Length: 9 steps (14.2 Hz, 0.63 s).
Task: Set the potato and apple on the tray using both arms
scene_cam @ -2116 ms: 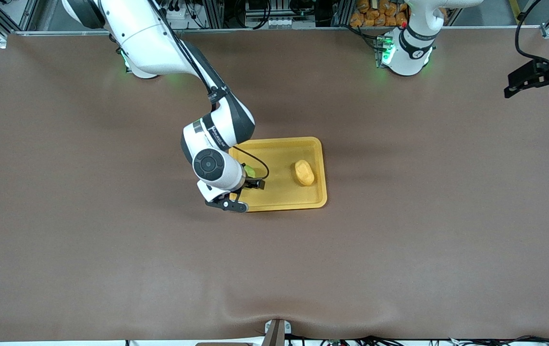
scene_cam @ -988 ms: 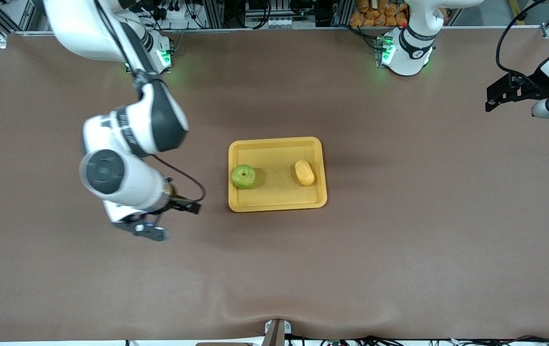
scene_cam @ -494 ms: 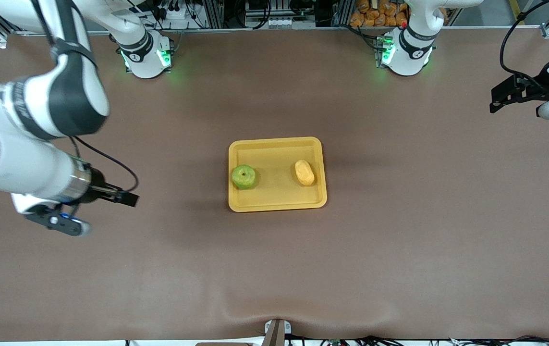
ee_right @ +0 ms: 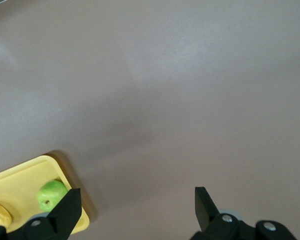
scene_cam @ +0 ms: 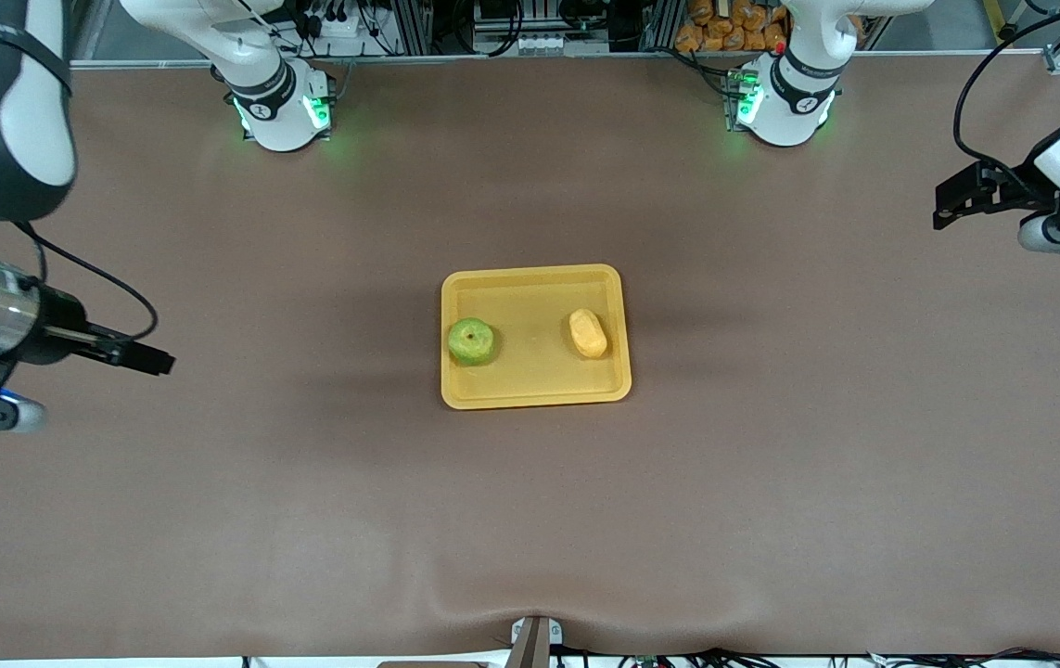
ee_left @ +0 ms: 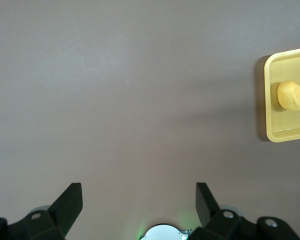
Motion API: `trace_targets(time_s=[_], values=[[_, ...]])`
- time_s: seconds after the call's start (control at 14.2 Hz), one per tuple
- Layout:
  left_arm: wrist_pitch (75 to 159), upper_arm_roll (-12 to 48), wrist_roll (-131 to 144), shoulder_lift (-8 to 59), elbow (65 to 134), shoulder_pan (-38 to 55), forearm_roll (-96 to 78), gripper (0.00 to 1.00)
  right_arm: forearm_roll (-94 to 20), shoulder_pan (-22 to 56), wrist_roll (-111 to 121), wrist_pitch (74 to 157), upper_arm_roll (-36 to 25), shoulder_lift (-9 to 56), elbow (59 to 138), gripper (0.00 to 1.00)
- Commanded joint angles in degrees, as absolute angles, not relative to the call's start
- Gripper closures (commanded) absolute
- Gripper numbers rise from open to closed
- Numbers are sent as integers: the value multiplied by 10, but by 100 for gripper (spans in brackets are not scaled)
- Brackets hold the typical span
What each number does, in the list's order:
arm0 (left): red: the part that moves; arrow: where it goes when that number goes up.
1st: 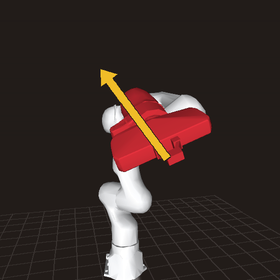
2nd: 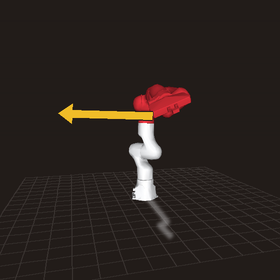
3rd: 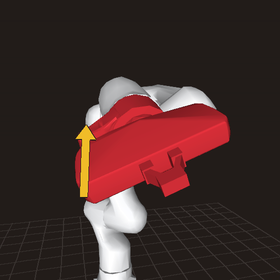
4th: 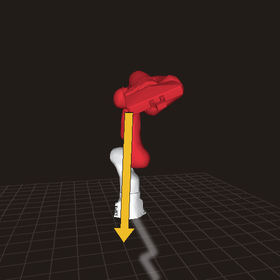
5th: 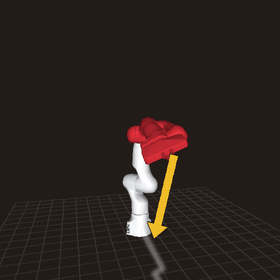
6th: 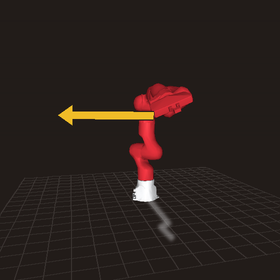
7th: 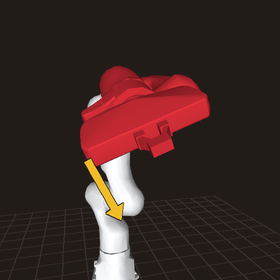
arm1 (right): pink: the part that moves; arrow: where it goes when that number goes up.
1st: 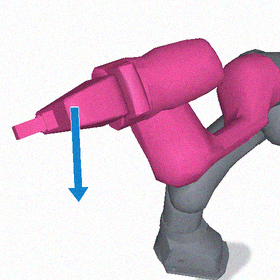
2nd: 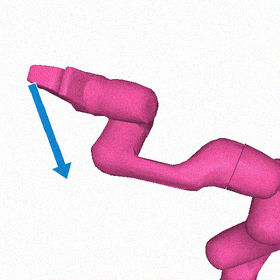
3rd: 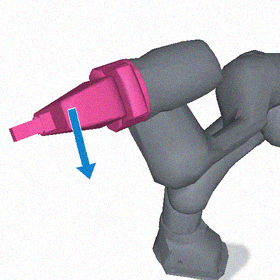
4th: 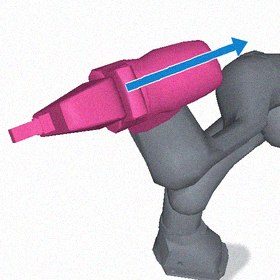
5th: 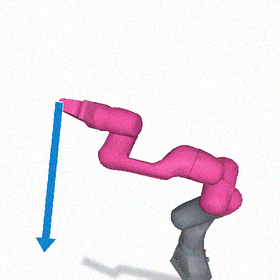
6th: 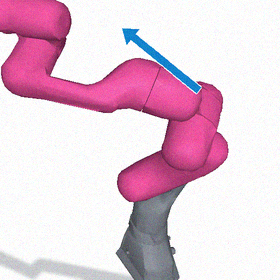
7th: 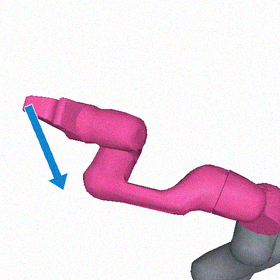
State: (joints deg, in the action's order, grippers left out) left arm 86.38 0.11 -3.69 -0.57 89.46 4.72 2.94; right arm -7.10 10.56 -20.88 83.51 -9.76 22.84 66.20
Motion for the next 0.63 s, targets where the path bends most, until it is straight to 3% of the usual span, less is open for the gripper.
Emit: trace_targets(time_s=[0.0, 0.56], values=[[862, 1, -37, -6, 887, 47, 33, 0, -40, 92, -176, 824, -91, 195, 676, 0], [890, 1, -37, -10, 889, 46, 29, 0, -25, 33, -75, 785, -91, 119, 706, 0]])
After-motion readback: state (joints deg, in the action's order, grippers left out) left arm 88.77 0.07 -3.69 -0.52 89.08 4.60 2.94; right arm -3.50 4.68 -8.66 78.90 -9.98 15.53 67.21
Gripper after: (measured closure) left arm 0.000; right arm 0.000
